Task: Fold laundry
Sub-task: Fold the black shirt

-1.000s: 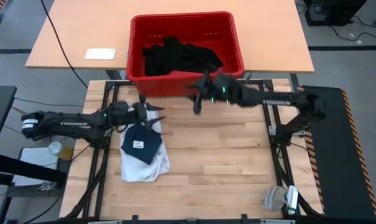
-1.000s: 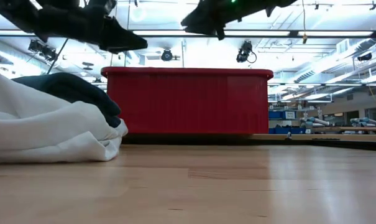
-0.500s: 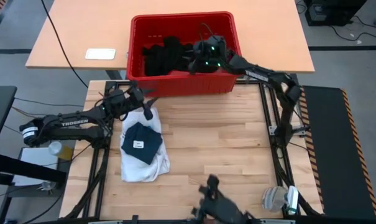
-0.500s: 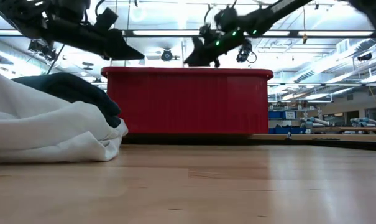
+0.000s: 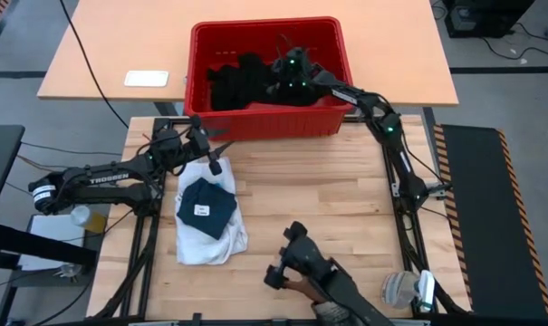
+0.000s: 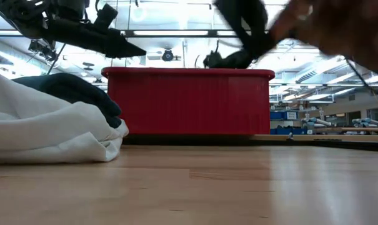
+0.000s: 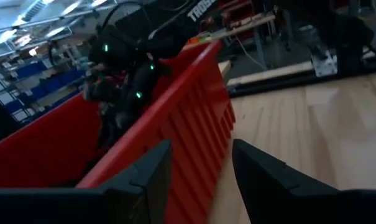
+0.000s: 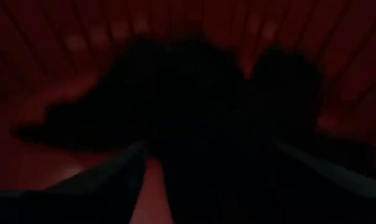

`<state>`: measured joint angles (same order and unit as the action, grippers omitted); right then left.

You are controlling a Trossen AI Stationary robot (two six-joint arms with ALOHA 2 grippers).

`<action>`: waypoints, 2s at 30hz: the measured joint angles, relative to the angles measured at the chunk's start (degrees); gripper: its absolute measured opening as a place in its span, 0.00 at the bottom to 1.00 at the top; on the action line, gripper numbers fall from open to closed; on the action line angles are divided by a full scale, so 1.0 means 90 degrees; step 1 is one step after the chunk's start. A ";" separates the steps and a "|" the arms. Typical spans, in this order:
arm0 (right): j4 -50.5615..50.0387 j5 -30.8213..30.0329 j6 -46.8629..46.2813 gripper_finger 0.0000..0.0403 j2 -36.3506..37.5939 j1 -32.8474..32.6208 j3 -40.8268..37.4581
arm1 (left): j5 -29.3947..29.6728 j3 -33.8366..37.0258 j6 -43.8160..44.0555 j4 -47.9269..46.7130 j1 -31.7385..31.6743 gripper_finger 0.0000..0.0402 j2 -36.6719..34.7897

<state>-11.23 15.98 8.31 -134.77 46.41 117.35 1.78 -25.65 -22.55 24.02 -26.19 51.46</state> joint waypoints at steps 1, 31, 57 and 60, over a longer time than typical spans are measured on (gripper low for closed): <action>-0.0150 0.0022 0.0012 0.89 -0.0150 0.0010 0.0108 | 0.0000 0.0000 0.0000 -0.0080 -0.0013 0.43 0.0000; -0.3032 0.0328 0.0940 0.05 -0.0820 -0.0339 0.0285 | 0.0415 -0.0002 0.0148 -0.0492 -0.0185 0.43 -0.0001; -0.0900 -0.0639 0.0364 0.02 0.2101 -0.0358 0.0258 | 0.0525 -0.0005 0.0160 -0.0539 -0.0185 0.43 -0.0112; -0.0202 -0.0556 0.0428 0.02 0.2564 -0.0585 0.0282 | 0.0525 -0.0008 0.0278 -0.0515 -0.0185 0.43 -0.0112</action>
<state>-13.05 10.98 12.17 -111.69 41.15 119.89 6.50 -25.72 -20.05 19.39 -27.86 50.46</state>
